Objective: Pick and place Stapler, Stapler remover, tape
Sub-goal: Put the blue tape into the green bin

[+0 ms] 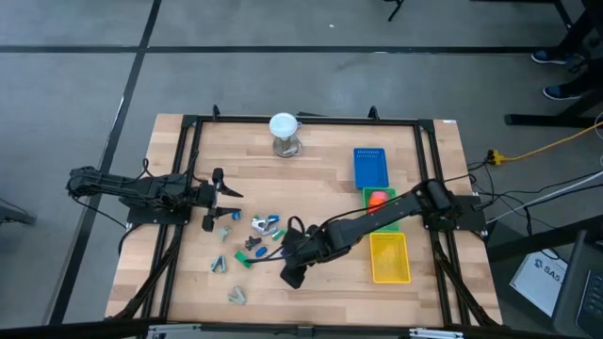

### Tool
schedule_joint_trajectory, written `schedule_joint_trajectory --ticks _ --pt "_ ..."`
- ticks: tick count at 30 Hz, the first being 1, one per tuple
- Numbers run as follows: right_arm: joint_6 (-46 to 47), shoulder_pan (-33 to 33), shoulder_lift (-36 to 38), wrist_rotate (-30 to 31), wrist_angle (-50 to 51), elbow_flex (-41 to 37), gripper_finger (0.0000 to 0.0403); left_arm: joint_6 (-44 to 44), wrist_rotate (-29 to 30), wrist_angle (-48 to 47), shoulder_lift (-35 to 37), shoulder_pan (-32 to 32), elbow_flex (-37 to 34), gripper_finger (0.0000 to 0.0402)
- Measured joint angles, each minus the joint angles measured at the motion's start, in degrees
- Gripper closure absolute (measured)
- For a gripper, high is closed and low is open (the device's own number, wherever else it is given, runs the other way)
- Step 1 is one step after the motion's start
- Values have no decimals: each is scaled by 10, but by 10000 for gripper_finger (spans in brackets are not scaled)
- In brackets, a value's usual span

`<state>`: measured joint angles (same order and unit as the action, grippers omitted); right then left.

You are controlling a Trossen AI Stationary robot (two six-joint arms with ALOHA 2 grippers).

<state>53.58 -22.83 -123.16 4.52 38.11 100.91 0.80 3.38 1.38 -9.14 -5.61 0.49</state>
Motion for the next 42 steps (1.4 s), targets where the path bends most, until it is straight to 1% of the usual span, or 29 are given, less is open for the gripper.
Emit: schedule_joint_trajectory --ticks 8,23,27,32,35,38,42 --pt "-30 0 -18 50 24 6 238 0 0 1 0 0 0 205" --pt "-32 0 -29 50 13 0 235 0 0 1 0 0 0 205" --pt "-32 0 -37 50 -3 0 212 0 0 1 0 0 0 205" --pt "-31 0 -42 50 -18 0 161 0 0 0 0 0 0 205" --pt "-28 0 -42 71 -23 0 137 0 0 1 0 0 0 205" --pt "-28 0 -42 108 -23 0 128 0 0 1 0 0 0 205" --pt "-28 1 -51 116 -30 0 131 0 0 1 0 0 0 205"
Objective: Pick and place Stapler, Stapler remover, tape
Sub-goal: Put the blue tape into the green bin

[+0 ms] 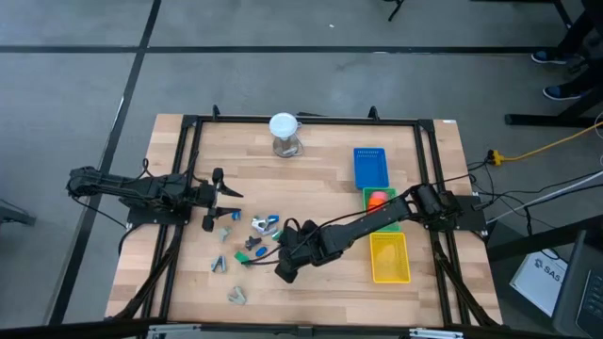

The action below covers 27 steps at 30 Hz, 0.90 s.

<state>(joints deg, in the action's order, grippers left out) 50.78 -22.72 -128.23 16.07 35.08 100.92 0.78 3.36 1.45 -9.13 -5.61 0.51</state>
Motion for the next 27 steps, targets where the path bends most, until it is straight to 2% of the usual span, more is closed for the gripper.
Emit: schedule_joint_trajectory --ticks 9,19,27 --pt "0 0 -15 -2 -25 0 163 0 0 0 0 0 0 205" --pt "-2 0 -15 -2 60 32 292 0 0 0 0 0 0 205" --pt "-25 -2 -11 -10 156 68 294 0 0 0 0 0 0 205"
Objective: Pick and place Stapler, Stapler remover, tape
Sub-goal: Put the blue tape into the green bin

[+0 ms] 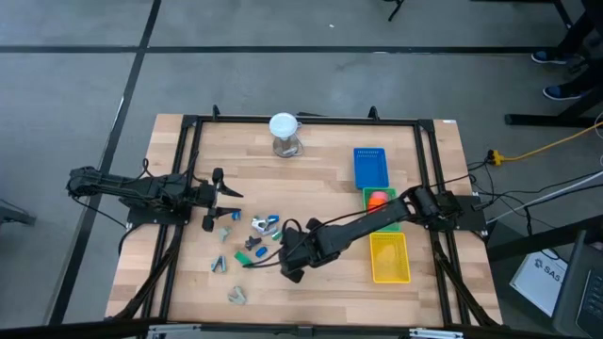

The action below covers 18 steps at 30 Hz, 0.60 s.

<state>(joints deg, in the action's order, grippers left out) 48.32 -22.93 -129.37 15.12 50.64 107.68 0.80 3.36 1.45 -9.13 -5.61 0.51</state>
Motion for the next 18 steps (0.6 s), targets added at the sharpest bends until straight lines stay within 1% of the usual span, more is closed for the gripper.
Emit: schedule_joint_trajectory --ticks 4,7,14,18 --pt "-21 -4 14 2 63 26 294 0 0 0 0 0 0 205" --pt "-41 -8 29 6 96 31 294 0 0 0 0 0 0 205" --pt "-69 -25 76 60 155 31 294 0 0 0 0 0 0 205" --pt "-97 -38 101 64 203 31 294 0 0 0 0 0 0 205"
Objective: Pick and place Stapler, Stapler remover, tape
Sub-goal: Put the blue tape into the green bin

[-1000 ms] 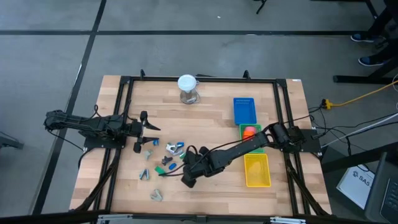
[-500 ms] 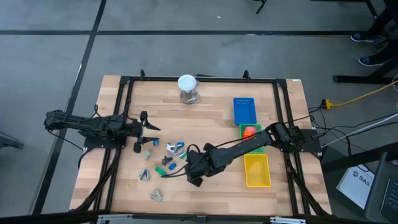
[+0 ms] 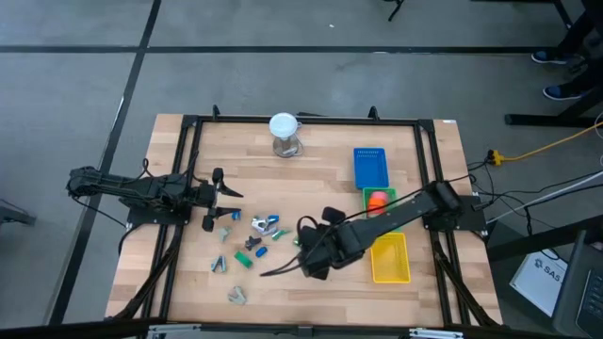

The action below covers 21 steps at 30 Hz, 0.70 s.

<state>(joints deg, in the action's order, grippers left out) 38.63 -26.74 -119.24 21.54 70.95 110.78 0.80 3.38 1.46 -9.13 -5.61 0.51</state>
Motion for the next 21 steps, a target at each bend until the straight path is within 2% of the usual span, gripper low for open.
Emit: schedule_joint_trajectory --ticks 4,9,21 --pt "-3 -14 31 -1 60 -6 294 0 0 0 0 0 0 205" --pt "14 -21 92 -1 91 -60 294 0 0 0 0 0 0 205" --pt "-14 -27 303 -42 57 -314 291 0 0 0 0 0 0 205"
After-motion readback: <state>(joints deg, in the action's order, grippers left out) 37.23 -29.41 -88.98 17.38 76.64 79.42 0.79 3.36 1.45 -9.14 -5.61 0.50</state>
